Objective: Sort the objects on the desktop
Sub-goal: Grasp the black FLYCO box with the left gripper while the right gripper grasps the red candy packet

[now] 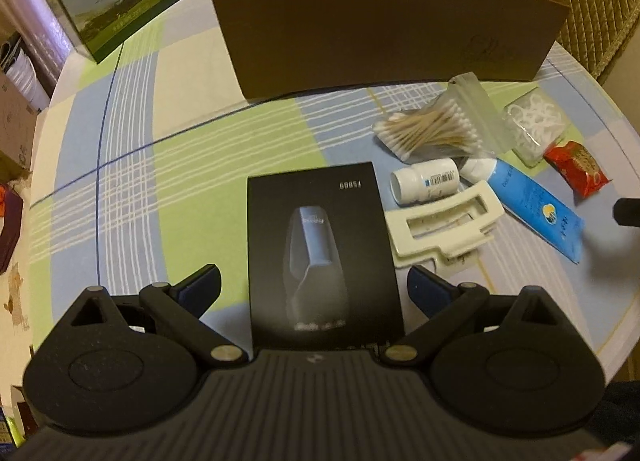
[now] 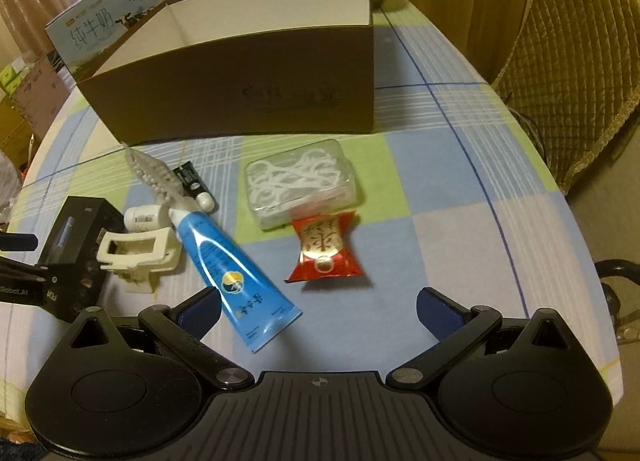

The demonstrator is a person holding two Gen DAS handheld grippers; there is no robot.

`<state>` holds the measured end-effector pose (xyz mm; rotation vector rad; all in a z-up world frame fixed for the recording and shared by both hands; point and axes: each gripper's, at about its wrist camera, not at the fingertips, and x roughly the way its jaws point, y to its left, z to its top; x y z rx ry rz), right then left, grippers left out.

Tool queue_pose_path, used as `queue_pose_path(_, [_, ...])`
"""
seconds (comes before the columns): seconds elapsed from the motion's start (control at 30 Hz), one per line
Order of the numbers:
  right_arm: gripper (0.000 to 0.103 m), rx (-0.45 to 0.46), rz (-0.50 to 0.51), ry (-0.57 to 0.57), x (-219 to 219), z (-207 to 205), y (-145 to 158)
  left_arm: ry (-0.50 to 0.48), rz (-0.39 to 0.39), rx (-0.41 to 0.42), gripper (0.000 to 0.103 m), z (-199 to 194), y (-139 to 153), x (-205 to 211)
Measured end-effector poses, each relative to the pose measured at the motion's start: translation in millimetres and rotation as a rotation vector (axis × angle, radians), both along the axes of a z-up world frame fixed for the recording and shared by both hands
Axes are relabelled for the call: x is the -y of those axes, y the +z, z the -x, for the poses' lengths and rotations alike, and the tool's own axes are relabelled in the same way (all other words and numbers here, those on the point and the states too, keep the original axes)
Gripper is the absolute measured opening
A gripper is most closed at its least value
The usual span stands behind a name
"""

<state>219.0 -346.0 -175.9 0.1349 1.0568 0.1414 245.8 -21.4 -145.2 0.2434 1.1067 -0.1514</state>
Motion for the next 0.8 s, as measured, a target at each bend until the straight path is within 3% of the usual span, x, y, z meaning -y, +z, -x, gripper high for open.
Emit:
queue_pose_path(0.3, [0.101, -0.001, 0.003, 0.002, 5, -8, -4, 0.006, -0.01, -0.001, 0.095, -19, -10, 0])
queue_pose_path(0.4, [0.101, -0.002, 0.005, 0.004, 6, -14, -7, 0.005, 0.016, -0.01, 0.089, -22, -14, -3])
queue_pose_path(0.47, [0.101, -0.004, 0.008, 0.004, 7, -19, -10, 0.012, 0.04, -0.023, 0.079, -24, -16, -6])
queue_pose_path(0.73, [0.101, 0.009, 0.054, 0.025, 1, -37, -24, 0.089, 0.021, 0.0, 0.078, -22, -16, -33])
queue_pose_path(0.77, [0.099, 0.011, 0.06, 0.03, 0, -40, -25, 0.101, 0.018, 0.0, 0.078, -21, -15, -37])
queue_pose_path(0.8, [0.092, 0.015, 0.071, 0.031, -1, -41, -27, 0.114, 0.016, 0.0, 0.078, -21, -15, -42])
